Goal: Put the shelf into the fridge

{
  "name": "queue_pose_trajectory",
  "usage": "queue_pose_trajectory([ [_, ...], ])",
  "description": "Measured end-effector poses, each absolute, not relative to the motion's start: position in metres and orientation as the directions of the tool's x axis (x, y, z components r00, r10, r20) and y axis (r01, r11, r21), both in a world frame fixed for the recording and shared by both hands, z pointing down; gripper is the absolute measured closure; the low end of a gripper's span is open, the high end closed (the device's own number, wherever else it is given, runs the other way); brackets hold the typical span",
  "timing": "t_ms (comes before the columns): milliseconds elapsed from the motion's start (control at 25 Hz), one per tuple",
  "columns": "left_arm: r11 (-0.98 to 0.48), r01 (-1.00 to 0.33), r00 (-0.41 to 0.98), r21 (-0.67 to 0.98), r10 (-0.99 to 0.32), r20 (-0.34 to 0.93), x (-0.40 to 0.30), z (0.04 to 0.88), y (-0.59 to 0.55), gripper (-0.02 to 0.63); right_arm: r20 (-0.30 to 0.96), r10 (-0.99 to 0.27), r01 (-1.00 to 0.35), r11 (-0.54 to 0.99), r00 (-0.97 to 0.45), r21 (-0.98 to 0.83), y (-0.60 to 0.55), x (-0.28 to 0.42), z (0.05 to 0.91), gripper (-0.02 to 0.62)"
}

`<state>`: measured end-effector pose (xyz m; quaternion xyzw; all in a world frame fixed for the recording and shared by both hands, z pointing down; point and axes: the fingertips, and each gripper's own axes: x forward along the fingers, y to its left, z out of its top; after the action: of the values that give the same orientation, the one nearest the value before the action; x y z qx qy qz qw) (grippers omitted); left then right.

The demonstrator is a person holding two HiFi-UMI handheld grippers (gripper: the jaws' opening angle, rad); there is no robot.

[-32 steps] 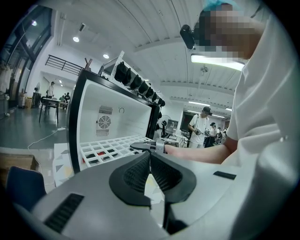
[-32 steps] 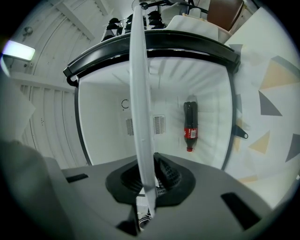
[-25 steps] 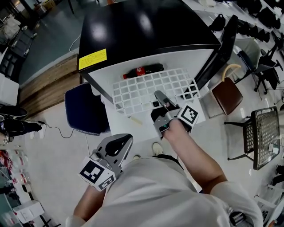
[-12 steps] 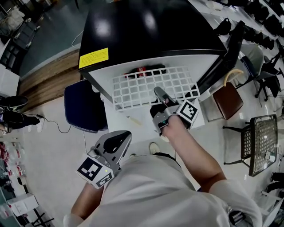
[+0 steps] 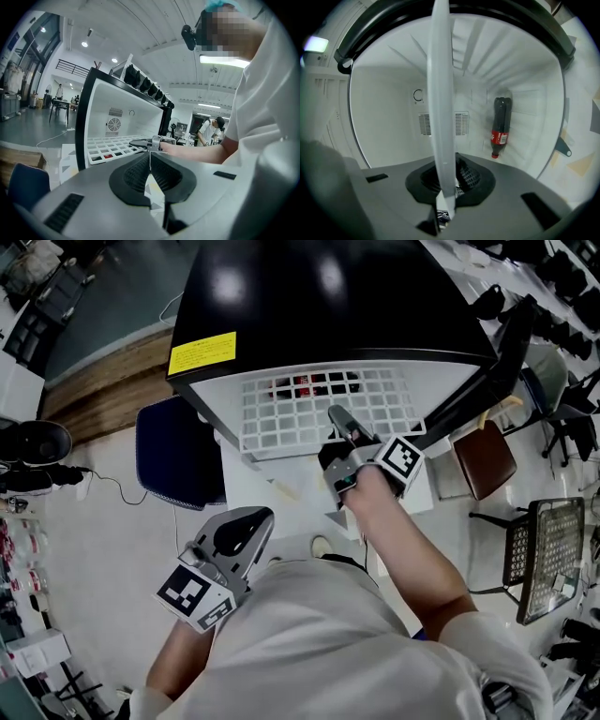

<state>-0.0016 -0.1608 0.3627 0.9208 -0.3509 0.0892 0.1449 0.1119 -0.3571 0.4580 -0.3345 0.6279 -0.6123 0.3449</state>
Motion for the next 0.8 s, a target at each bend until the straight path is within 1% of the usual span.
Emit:
queue_pose_trajectory([
  [800, -0.666, -0.723, 0.69, 0.185, -0.68, 0.248, -0.007, 0.376, -0.152, 0.583, -0.037, -0.813, -0.028, 0.066, -0.581, -0.997, -0.381, 0.108, 0.465, 0.56],
])
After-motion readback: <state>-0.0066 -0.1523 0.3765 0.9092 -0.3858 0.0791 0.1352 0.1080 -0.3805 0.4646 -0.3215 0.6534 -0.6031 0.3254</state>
